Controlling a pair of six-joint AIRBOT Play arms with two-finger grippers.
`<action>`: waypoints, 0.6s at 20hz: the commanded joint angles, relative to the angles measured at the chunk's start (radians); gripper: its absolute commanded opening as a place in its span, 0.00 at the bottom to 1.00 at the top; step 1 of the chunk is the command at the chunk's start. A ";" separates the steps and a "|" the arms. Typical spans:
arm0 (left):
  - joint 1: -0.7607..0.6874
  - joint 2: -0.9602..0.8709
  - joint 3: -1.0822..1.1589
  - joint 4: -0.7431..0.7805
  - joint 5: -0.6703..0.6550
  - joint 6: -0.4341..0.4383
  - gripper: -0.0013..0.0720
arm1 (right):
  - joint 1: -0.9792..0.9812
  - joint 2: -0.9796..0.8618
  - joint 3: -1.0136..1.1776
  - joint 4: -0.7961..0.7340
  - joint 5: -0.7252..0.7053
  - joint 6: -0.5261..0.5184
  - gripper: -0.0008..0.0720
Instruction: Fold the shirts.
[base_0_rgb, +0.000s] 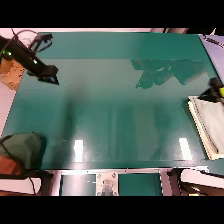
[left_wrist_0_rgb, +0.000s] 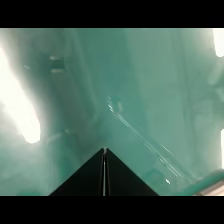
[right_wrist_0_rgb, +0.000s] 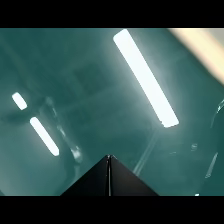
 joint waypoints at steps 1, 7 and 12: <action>0.000 0.115 -0.257 -0.055 0.013 -0.013 0.05 | 0.247 0.138 -0.228 0.012 -0.125 -0.054 0.03; 0.000 0.420 -0.753 -0.058 0.142 -0.028 0.05 | 0.578 0.358 -0.557 0.023 -0.354 -0.026 0.04; 0.000 0.448 -0.809 -0.065 0.170 -0.031 0.05 | 0.653 0.358 -0.554 0.023 -0.375 -0.026 0.04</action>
